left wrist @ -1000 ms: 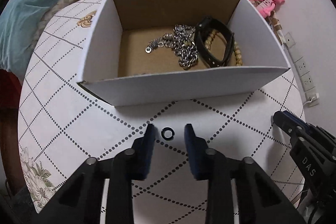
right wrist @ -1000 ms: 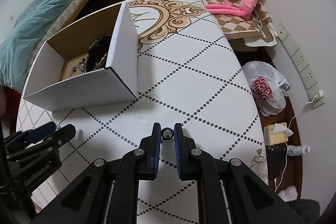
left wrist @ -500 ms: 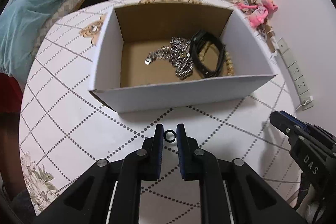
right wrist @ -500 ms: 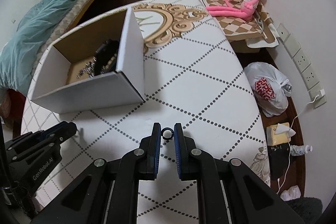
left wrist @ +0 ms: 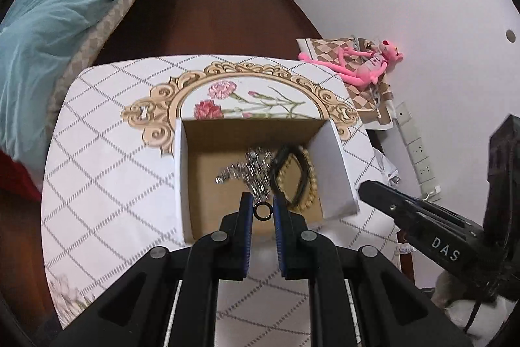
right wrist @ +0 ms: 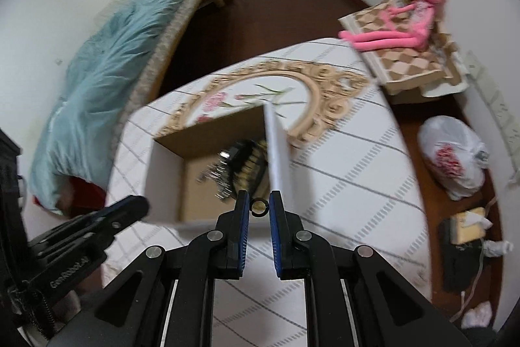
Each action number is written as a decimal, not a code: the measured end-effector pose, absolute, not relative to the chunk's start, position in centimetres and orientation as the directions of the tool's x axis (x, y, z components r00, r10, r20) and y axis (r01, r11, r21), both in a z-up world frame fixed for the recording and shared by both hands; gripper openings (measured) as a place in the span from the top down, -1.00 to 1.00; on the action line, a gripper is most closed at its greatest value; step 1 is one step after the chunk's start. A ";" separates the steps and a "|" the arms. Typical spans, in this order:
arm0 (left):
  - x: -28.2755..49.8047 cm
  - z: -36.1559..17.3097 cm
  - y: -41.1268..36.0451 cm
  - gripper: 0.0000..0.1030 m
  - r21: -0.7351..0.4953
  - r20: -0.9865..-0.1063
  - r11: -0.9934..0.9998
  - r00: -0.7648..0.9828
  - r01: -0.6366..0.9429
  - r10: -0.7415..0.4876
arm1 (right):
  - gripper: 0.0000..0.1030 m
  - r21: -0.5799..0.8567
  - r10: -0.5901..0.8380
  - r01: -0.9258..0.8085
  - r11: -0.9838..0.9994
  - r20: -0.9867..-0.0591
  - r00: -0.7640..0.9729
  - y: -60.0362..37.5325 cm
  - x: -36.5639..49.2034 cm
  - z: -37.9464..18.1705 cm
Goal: Organize jewelry
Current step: 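Carry both black rings into the white box and open both tools, then lift both tools out of the box and back from the table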
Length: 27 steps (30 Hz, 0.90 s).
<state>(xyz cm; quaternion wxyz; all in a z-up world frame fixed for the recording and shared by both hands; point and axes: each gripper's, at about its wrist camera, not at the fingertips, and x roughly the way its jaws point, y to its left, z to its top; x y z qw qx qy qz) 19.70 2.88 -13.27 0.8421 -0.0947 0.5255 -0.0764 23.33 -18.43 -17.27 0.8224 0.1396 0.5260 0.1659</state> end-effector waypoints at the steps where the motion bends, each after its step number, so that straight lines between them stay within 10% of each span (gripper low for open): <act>1: 20.3 -13.4 3.1 0.81 -0.235 -0.874 0.972 0.431 0.027 -0.223 | 0.75 0.419 0.437 -0.132 0.898 -0.820 0.370 -18.0 24.1 -17.5; 12: 23.1 -14.8 5.6 0.73 -0.252 -0.924 0.965 0.314 -0.067 -0.220 | 0.73 0.605 0.608 -0.066 0.793 -0.792 0.053 -14.3 29.8 -21.9; 16: 23.0 -14.1 6.6 -0.52 -0.213 -0.921 0.972 0.353 -0.103 -0.164 | 0.34 0.623 0.624 -0.043 0.781 -0.780 0.040 -14.1 30.1 -22.3; 18: 22.6 -13.6 7.0 -0.52 -0.205 -0.916 0.972 0.372 -0.116 -0.149 | 0.09 0.622 0.623 -0.040 0.782 -0.780 0.056 -14.4 30.1 -22.0; 27: 21.1 -13.6 7.8 -0.90 -0.126 -0.923 0.980 0.380 -0.153 -0.059 | 0.06 0.504 0.509 -0.077 0.860 -0.845 0.163 -16.3 28.5 -19.8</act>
